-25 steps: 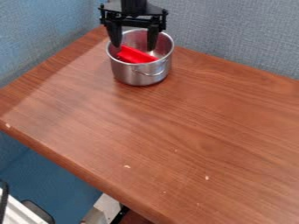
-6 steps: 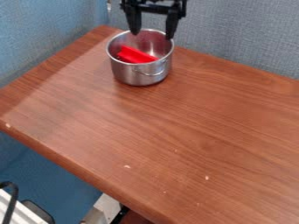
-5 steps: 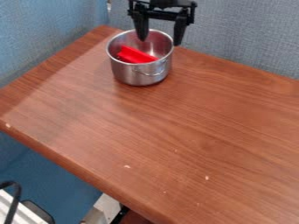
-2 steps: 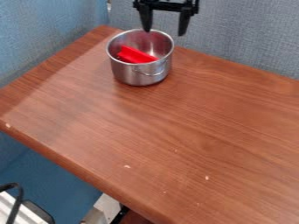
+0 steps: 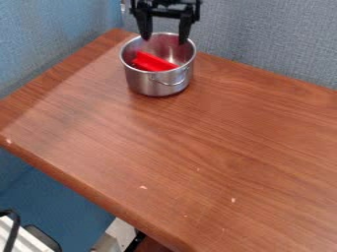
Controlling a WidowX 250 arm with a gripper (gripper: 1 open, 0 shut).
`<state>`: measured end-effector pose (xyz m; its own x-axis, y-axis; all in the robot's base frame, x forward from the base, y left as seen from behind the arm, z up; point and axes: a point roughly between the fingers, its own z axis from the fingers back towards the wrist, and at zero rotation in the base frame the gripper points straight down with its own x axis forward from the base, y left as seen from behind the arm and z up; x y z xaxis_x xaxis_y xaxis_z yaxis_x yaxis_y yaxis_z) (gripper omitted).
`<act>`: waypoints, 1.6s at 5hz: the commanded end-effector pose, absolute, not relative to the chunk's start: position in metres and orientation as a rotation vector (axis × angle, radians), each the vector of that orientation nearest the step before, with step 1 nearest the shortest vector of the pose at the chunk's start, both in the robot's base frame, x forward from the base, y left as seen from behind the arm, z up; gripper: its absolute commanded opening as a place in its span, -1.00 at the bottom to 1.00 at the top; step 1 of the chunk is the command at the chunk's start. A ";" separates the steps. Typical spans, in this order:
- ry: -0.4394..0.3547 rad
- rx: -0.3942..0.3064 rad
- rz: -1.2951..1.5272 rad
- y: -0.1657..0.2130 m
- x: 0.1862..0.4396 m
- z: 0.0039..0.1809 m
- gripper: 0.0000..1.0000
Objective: Move the red object from the metal pot to the table
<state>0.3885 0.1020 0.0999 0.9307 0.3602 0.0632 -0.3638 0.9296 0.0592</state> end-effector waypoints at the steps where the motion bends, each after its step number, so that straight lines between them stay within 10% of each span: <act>1: -0.119 0.095 0.380 0.103 0.403 0.118 1.00; 8: -0.006 0.146 0.356 0.115 0.398 0.092 1.00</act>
